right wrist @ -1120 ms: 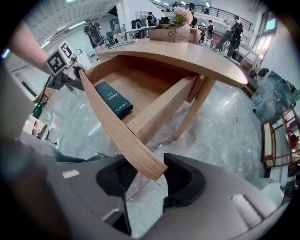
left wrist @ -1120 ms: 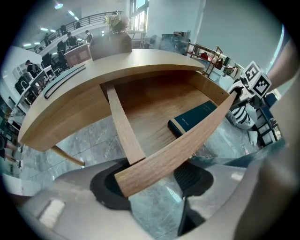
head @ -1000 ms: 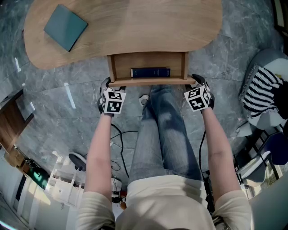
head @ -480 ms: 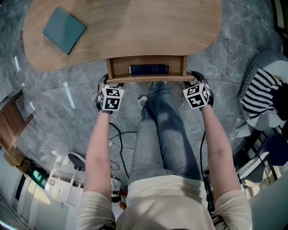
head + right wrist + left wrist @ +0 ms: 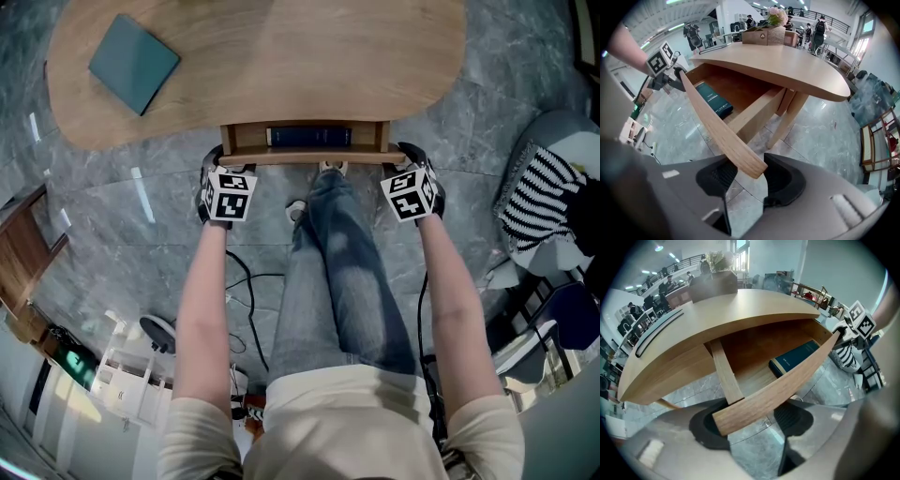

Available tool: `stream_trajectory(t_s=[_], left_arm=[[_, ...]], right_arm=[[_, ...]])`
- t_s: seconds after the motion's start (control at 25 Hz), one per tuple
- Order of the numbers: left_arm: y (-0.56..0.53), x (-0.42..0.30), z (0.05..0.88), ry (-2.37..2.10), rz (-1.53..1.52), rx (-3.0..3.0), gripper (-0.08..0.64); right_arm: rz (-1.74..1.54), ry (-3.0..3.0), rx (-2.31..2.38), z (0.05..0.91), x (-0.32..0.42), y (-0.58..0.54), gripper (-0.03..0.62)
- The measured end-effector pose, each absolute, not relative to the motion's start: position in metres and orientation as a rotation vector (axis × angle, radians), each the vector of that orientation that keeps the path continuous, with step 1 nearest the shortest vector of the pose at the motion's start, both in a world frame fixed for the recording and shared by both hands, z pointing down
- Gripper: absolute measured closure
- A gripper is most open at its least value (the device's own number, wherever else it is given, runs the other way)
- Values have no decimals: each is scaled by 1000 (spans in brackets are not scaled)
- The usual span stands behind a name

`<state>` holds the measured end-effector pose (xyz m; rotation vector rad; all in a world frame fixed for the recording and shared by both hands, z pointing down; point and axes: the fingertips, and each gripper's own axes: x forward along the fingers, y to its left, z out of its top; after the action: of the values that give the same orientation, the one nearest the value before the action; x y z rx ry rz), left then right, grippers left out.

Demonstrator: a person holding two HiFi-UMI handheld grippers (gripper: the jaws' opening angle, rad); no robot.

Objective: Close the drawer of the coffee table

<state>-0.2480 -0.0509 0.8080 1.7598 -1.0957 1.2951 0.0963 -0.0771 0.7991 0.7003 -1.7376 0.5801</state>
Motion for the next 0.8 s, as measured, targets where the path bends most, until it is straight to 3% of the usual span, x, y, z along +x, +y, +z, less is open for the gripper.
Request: stream_trajectory(t_s=[0.8], left_arm=[[-91,-252,812,-1173,1267,1703,279]], right_arm=[[569,-1765,717,802,94,-119,420]])
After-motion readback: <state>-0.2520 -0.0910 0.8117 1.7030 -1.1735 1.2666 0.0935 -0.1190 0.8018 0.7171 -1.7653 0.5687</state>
